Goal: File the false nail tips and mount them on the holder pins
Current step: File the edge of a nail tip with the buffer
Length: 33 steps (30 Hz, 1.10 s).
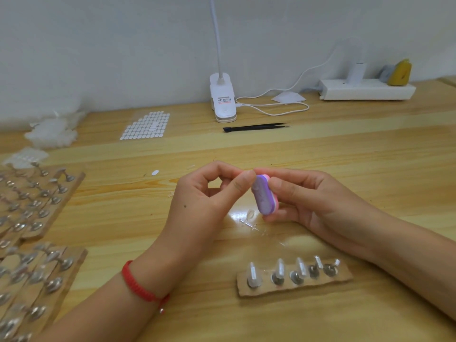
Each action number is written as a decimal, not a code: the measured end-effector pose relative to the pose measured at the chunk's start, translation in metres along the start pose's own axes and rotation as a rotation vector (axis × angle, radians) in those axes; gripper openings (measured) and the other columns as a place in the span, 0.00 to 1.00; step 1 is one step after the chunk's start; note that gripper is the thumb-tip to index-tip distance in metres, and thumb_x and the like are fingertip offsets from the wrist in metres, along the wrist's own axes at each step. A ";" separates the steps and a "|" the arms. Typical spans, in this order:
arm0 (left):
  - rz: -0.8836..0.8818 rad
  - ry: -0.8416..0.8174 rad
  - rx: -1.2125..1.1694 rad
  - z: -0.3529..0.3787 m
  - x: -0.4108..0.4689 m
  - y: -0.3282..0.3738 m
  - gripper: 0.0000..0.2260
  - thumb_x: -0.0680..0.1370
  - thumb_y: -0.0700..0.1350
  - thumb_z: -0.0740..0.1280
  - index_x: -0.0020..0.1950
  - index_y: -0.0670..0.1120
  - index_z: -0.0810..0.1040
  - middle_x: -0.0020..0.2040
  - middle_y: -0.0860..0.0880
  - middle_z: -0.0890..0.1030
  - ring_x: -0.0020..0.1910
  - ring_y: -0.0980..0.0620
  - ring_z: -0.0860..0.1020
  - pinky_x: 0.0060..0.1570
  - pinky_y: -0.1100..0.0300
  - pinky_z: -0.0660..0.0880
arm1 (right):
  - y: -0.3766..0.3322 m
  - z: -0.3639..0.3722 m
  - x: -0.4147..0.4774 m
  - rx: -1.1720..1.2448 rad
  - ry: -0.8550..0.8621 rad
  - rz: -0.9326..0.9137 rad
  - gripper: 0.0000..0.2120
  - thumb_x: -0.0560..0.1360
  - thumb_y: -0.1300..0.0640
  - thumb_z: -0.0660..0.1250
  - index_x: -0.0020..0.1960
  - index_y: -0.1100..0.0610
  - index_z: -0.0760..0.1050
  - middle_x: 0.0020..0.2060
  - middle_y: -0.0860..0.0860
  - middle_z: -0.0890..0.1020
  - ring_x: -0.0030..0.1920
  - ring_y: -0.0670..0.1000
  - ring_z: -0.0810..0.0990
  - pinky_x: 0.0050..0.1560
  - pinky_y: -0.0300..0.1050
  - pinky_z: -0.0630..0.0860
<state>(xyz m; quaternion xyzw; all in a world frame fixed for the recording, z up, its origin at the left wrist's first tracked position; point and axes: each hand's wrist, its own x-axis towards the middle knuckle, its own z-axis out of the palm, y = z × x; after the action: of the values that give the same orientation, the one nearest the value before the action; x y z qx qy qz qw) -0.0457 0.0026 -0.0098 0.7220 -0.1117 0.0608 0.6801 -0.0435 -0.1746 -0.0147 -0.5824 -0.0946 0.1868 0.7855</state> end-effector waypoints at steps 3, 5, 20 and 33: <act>0.001 0.003 0.007 0.000 0.000 0.000 0.08 0.67 0.53 0.71 0.34 0.50 0.79 0.24 0.57 0.64 0.21 0.60 0.59 0.24 0.71 0.58 | 0.000 -0.001 0.001 -0.015 -0.026 -0.005 0.14 0.71 0.55 0.71 0.57 0.55 0.83 0.50 0.60 0.82 0.44 0.47 0.81 0.42 0.38 0.80; 0.000 0.004 0.010 0.000 0.000 0.000 0.08 0.67 0.54 0.71 0.34 0.50 0.79 0.23 0.57 0.64 0.21 0.60 0.59 0.23 0.70 0.58 | 0.000 -0.001 0.002 -0.023 -0.043 0.000 0.16 0.70 0.53 0.71 0.56 0.54 0.83 0.49 0.57 0.83 0.43 0.46 0.81 0.42 0.38 0.79; -0.048 0.022 -0.073 0.001 0.002 0.002 0.08 0.66 0.54 0.69 0.34 0.50 0.79 0.22 0.58 0.68 0.22 0.60 0.61 0.25 0.73 0.61 | 0.000 -0.003 0.002 0.159 0.062 0.003 0.10 0.69 0.60 0.69 0.48 0.56 0.85 0.45 0.57 0.85 0.43 0.50 0.85 0.41 0.39 0.80; 0.001 -0.027 -0.042 0.004 0.000 0.004 0.07 0.68 0.49 0.70 0.34 0.46 0.79 0.23 0.59 0.70 0.23 0.63 0.71 0.27 0.77 0.64 | 0.001 -0.001 0.001 0.071 0.008 -0.025 0.10 0.69 0.60 0.72 0.51 0.57 0.84 0.47 0.58 0.85 0.47 0.53 0.85 0.42 0.40 0.80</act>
<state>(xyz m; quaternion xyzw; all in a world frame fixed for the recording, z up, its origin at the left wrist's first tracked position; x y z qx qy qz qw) -0.0470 -0.0016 -0.0062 0.7082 -0.1226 0.0491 0.6935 -0.0427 -0.1752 -0.0164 -0.5536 -0.0920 0.1776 0.8084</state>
